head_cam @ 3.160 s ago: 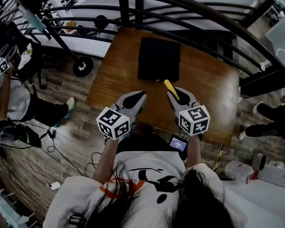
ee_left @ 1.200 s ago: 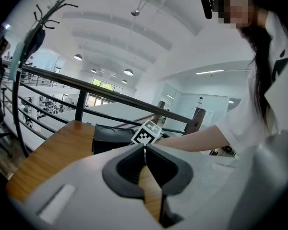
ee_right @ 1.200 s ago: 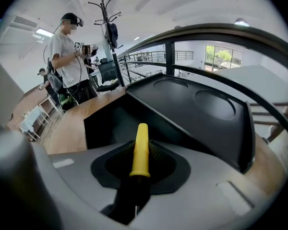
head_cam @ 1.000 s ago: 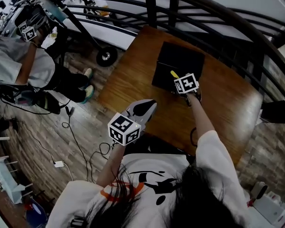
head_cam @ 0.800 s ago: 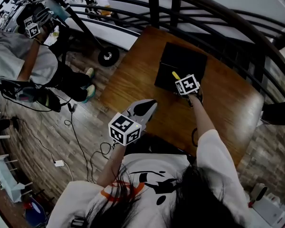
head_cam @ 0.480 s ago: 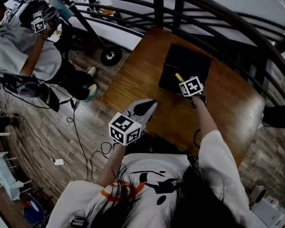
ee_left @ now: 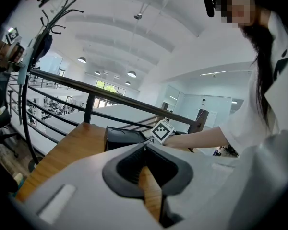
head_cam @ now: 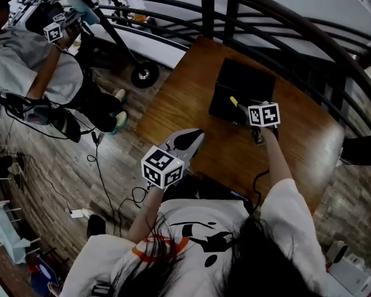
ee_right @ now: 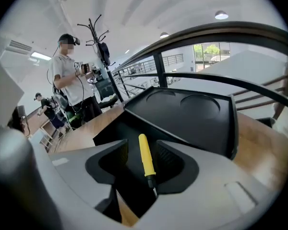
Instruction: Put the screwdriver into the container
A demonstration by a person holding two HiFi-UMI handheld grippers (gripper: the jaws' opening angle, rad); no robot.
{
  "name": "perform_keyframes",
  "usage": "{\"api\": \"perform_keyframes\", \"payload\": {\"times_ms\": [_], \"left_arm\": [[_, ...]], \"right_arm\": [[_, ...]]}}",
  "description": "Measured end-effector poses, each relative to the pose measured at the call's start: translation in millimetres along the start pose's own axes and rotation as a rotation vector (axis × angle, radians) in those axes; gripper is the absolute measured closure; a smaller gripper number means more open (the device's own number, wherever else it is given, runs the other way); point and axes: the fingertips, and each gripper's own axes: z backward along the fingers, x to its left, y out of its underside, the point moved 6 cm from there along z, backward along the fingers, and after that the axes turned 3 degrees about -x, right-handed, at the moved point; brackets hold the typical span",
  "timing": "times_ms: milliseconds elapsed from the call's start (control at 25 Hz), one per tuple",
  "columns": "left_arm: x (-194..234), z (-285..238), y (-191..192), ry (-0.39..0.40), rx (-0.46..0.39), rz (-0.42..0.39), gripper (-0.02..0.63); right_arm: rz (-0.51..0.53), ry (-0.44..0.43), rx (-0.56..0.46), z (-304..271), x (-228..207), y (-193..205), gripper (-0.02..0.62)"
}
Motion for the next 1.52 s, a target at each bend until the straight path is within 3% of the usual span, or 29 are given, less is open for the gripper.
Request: {"api": "perform_keyframes", "payload": {"times_ms": [560,880,1520], "left_arm": [[5.4,15.7,-4.3,0.056,-0.011,-0.015,0.606],[-8.1,44.3,7.4,0.116,-0.027,-0.030,0.606],[-10.0,80.2,15.8,0.268,-0.002,-0.046,0.606]], "right_arm": [[-0.099,0.009,-0.244,100.6,35.5,5.9,0.410],[-0.151,0.049,-0.356,162.0,97.5,45.8,0.420],[-0.252,0.105,-0.503,192.0,212.9,70.2,0.449]]}}
